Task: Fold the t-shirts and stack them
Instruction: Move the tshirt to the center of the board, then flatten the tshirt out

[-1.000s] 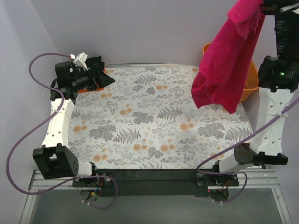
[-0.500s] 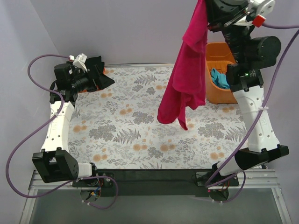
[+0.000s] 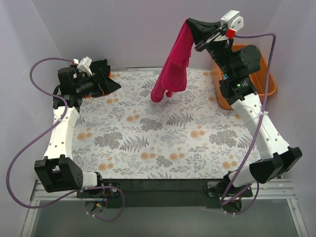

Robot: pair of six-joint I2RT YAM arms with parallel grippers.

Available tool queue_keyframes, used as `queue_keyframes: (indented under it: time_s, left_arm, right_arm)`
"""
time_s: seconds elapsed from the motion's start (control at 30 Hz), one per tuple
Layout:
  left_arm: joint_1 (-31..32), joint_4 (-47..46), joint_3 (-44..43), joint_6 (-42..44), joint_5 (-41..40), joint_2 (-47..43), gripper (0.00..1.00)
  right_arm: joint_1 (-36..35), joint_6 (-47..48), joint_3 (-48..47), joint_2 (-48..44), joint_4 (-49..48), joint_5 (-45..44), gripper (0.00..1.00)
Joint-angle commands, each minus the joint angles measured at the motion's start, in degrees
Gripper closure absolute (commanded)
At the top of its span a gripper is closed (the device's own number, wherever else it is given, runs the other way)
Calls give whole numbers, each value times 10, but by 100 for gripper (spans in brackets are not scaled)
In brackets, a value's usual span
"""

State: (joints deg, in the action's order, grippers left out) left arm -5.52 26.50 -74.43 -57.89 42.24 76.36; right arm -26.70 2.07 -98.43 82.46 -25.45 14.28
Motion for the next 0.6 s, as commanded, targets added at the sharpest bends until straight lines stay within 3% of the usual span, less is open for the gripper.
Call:
queue_keyframes:
  time_s: [0.0, 0.23, 0.37, 0.43, 0.5, 0.53, 0.57]
  left_arm:
    - [0, -5, 3, 1, -9, -8, 2]
    - [0, -6, 8, 9, -9, -2, 2]
    - [0, -5, 12, 21, -3, 5, 2]
    - [0, 0, 14, 32, -6, 6, 2]
    - [-1, 3, 16, 48, 0, 3, 2]
    - [1, 3, 17, 57, 7, 3, 2]
    - [1, 3, 18, 60, 13, 3, 2]
  right_arm:
    - [-6, 15, 16, -5, -39, -22, 99]
    - [-8, 30, 105, 16, -39, -43, 99]
    - [-8, 31, 212, 24, -32, -40, 99]
    - [-9, 22, 279, 12, -2, -3, 84]
    - [-13, 19, 299, -8, 71, 27, 38]
    - [-13, 16, 305, -14, 108, 28, 26]
    - [-13, 18, 308, -33, 125, 21, 23]
